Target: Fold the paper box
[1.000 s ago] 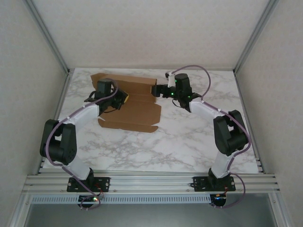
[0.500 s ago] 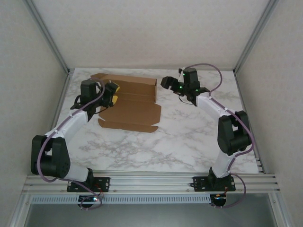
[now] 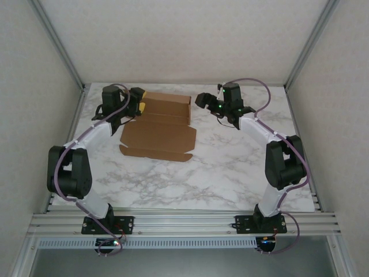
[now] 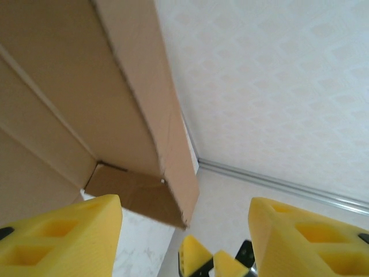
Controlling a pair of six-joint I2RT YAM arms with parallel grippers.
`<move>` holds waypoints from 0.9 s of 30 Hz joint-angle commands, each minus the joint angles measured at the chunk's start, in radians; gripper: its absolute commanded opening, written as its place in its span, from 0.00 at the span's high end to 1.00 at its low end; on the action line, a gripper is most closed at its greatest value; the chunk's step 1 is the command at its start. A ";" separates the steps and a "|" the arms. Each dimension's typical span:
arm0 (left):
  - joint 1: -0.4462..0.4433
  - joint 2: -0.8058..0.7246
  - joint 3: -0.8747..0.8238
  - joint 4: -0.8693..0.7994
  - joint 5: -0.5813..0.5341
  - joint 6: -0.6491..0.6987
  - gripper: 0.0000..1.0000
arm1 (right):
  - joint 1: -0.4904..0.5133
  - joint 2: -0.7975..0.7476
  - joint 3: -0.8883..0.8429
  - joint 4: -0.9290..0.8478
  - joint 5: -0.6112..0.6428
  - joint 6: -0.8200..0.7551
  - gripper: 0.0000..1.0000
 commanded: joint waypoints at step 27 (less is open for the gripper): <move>0.012 0.218 0.090 0.132 -0.113 -0.037 0.81 | -0.022 -0.037 -0.043 0.011 -0.077 -0.038 0.21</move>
